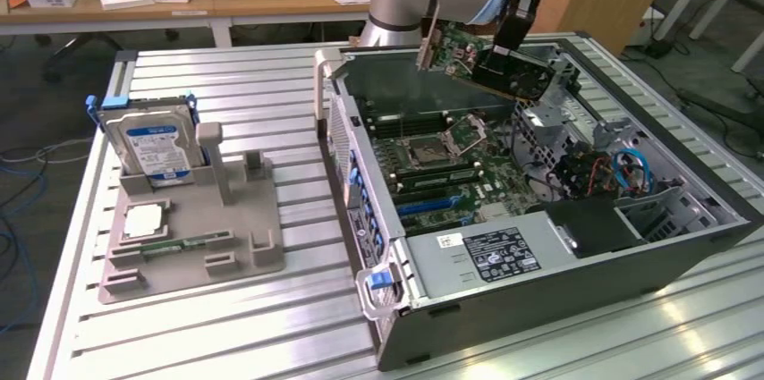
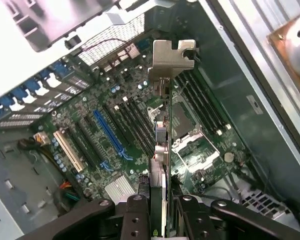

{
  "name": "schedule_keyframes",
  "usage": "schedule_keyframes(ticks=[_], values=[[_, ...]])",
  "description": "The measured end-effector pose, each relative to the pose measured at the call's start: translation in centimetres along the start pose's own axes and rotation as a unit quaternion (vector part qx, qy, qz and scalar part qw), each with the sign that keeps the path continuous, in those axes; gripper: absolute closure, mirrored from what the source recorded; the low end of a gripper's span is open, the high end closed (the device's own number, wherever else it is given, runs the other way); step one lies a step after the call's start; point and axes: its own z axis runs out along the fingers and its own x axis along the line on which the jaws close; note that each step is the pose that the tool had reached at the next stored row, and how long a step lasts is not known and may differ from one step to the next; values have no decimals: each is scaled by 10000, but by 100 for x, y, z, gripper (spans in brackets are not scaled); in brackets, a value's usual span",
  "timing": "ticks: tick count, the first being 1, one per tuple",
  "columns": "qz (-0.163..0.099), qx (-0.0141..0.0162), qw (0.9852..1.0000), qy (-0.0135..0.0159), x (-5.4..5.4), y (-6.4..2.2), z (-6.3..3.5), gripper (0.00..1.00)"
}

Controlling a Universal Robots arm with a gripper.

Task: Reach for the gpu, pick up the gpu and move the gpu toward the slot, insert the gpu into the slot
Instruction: 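Insert the gpu into the slot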

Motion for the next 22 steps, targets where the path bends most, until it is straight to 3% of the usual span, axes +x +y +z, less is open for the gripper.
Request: schedule_keyframes(ticks=[4,10,17,19,22], values=[[-343,-6,9994,16,1,-2,36,74],[-719,-12,9974,34,7,-8,92,74],[-1303,-17,9915,59,8,-11,160,74],[-1382,8,9904,50,10,-13,171,74],[-1426,91,9897,13,22,-12,179,74]])
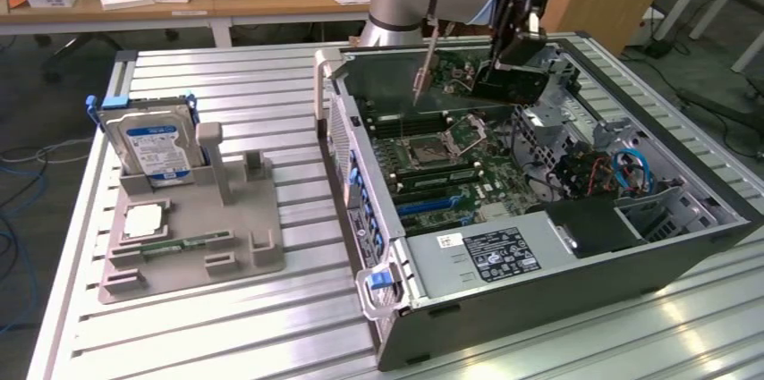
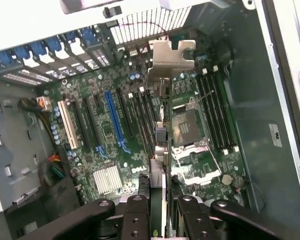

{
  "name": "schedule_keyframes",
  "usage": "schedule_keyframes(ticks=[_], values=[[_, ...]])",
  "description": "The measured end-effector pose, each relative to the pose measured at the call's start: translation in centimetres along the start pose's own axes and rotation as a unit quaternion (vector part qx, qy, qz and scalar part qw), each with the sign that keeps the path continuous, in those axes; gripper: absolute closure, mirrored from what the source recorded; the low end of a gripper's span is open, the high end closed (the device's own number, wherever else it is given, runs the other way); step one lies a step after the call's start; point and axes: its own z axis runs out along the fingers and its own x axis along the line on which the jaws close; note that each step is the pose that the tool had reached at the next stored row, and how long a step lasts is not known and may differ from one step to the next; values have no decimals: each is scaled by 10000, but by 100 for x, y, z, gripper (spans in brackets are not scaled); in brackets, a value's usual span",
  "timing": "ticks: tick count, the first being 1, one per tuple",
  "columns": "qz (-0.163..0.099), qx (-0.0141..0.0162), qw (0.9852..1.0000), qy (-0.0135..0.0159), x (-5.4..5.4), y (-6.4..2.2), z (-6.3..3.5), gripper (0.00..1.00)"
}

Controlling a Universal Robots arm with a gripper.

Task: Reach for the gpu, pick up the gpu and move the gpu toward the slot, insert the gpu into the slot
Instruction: 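Insert the gpu into the slot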

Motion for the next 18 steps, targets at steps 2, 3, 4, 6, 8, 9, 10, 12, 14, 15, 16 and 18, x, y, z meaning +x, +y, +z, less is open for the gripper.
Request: schedule_keyframes(ticks=[2,3,4,6,8,9,10,12,14,15,16,18], values=[[-25,67,10000,-20,8,3,5,74],[-37,100,9999,-30,12,4,7,74],[-52,134,9999,-40,15,4,10,74],[-87,197,9998,-59,19,6,15,74],[-157,239,9996,-73,23,5,23,74],[-223,247,9994,-74,24,3,28,74],[-306,249,9992,-76,24,3,36,74],[-485,251,9985,-79,25,4,54,74],[-663,249,9975,-81,25,4,72,74],[-756,248,9968,-81,26,4,82,74],[-823,248,9963,-84,26,4,90,74],[-900,248,9956,-101,27,3,101,74]])
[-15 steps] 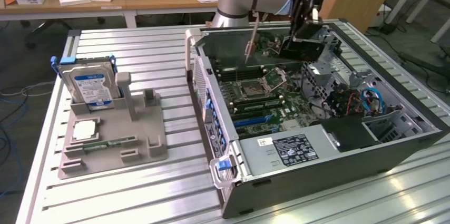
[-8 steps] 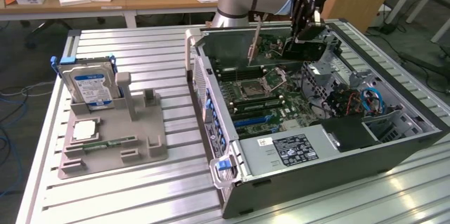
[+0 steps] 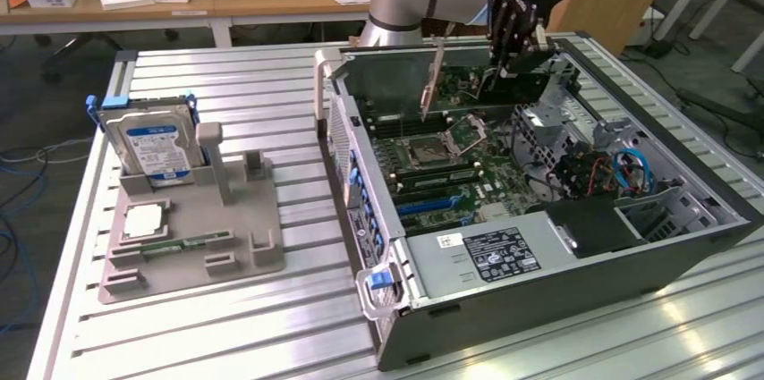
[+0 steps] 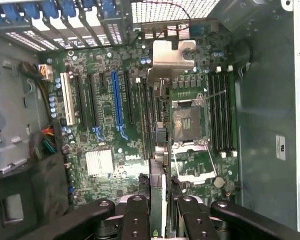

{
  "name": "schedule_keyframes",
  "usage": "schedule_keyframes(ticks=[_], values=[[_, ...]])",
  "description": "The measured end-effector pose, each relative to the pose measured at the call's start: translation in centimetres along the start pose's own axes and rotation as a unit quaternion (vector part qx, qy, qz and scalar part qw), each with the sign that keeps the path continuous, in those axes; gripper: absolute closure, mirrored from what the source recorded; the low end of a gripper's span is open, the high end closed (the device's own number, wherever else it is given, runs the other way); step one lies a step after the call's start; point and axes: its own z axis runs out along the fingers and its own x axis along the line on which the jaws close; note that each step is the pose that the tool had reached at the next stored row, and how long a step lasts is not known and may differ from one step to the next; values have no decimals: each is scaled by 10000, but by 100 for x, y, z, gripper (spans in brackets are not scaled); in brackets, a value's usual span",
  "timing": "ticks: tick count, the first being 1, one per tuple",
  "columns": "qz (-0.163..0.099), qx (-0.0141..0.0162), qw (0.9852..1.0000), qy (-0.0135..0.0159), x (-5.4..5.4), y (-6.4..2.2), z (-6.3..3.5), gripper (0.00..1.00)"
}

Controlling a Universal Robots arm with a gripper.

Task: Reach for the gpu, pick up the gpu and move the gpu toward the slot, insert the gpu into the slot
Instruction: 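Insert the gpu into the slot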

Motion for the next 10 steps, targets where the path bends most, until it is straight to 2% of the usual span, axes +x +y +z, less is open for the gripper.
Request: schedule_keyframes(ticks=[2,5,10], values=[[-57,3,10000,-17,4,0,13,74],[-110,6,9999,-75,15,-1,32,74],[-153,5,9998,-82,107,12,98,74]])
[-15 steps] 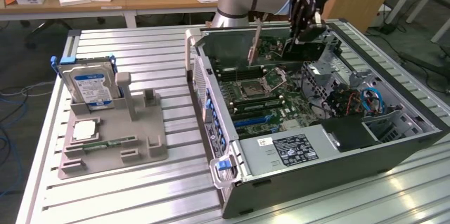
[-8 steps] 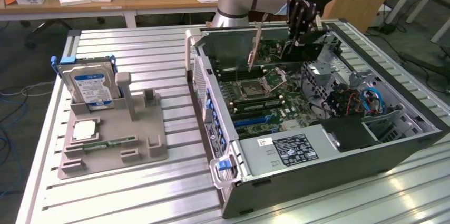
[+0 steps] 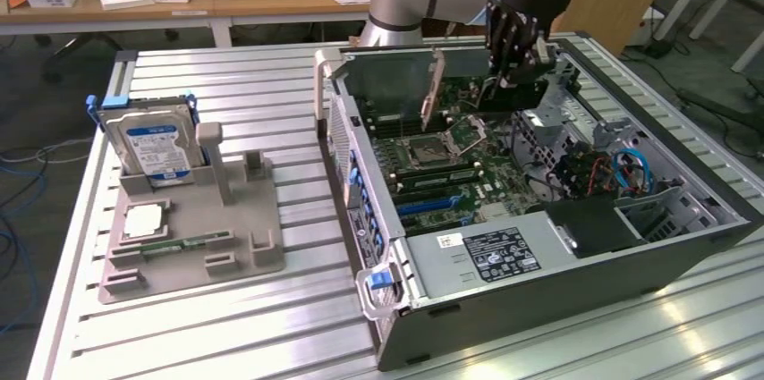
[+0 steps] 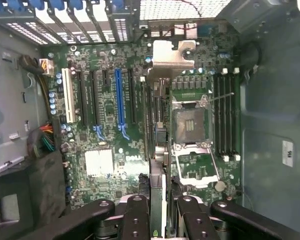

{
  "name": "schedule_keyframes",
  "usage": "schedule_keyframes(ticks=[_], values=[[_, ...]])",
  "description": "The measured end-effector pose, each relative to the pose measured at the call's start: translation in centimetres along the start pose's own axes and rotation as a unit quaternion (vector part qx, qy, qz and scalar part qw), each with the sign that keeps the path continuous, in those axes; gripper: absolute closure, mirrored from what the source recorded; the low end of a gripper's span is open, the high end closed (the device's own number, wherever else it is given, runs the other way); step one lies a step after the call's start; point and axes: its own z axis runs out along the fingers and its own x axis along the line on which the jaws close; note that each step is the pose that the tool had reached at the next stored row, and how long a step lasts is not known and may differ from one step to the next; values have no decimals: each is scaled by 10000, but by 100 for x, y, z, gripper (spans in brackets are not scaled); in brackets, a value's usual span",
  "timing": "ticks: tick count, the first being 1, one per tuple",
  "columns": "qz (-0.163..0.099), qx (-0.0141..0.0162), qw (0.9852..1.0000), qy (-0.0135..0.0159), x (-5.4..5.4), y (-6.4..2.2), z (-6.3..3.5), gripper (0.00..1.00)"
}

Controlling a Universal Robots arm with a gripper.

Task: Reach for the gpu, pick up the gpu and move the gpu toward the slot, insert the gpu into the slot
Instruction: 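Insert the gpu into the slot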

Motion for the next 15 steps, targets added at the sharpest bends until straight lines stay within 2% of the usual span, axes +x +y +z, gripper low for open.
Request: schedule_keyframes(ticks=[6,15], values=[[0,0,10000,0,72,81,96,74],[-49,-4,10000,-1,191,75,254,74]])
